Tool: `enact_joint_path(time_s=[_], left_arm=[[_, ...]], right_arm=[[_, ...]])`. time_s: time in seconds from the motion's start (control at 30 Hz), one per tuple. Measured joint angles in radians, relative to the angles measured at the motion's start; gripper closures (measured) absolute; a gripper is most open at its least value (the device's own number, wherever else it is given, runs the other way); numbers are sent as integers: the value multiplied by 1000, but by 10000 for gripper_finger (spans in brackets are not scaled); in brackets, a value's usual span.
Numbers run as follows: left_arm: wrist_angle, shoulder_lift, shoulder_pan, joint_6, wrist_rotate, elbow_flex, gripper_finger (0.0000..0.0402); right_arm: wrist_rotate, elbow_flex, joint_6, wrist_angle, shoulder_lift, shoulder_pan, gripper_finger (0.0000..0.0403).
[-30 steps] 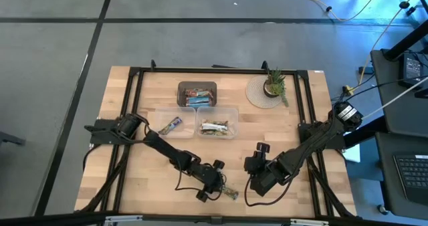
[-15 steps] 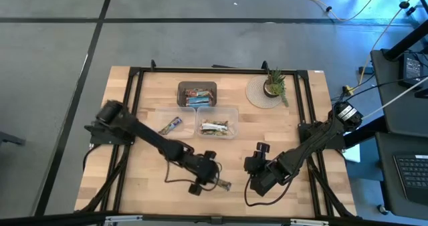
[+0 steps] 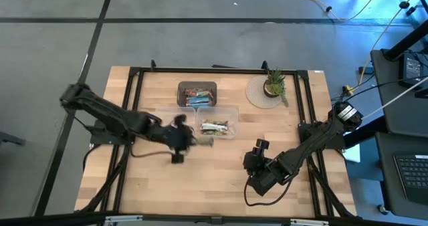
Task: Pick and place Granola Bars by type
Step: Put the blue granola bar into the left transparent bin
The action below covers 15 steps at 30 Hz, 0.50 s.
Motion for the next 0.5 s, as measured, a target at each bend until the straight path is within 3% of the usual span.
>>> enact_joint_path(time_s=[0.37,0.5], left_arm=[[76,-392,115,-248,-205,-430,304],[117,-434,170,-304,-177,-546,304]], right_arm=[[26,0,-27,13,0,-70,199],[26,0,-28,32,0,-111,199]])
